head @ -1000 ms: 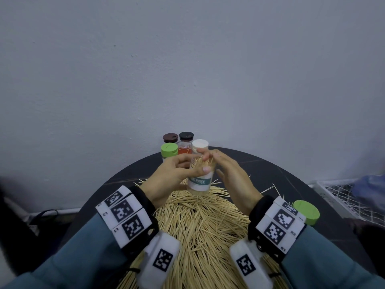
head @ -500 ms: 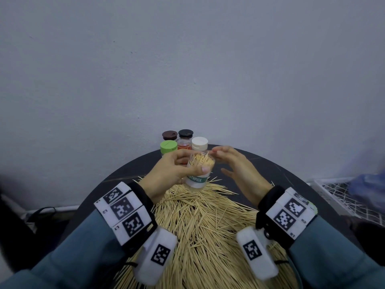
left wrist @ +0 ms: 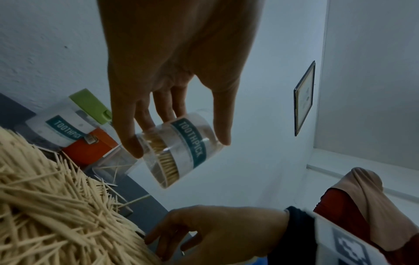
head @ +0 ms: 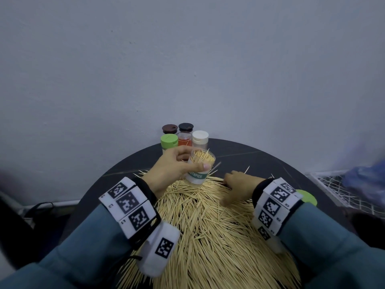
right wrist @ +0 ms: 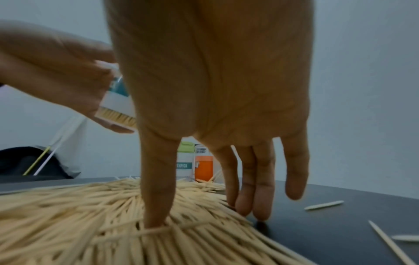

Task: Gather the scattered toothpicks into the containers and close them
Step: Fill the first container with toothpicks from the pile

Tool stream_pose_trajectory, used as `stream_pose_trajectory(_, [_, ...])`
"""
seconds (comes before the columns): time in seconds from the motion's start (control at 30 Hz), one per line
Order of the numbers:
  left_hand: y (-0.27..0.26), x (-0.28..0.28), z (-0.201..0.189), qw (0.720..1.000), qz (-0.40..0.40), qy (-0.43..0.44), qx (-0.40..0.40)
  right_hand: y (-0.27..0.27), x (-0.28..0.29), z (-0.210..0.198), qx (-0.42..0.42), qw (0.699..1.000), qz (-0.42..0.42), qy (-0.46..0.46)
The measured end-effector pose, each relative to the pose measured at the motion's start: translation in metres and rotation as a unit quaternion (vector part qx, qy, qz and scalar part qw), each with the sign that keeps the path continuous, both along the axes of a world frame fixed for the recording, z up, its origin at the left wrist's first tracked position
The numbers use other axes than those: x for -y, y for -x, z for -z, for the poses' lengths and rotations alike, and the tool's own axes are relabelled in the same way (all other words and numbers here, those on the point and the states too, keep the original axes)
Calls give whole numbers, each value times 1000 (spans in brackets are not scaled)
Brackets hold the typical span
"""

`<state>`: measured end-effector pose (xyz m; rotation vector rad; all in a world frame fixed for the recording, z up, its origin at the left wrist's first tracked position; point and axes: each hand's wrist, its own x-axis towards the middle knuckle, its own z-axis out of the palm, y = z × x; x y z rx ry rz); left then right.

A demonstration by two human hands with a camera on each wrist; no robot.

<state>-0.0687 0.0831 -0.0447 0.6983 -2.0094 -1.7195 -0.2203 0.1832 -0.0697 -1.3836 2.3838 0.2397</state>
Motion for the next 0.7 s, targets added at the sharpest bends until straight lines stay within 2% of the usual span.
stream_pose_trajectory(0.43, [1,-2,-2,1000,1,18,3,-6,3,1,-24,997,-55,-43])
stream_pose_trajectory(0.6, [1,-5,-3,1000,9,17,10,-2,-5,-5,30,999,-36,-12])
stream_pose_trajectory(0.7, [2,-5,-2,1000,12,20,12,5,-7,-6,101,995,-9,27])
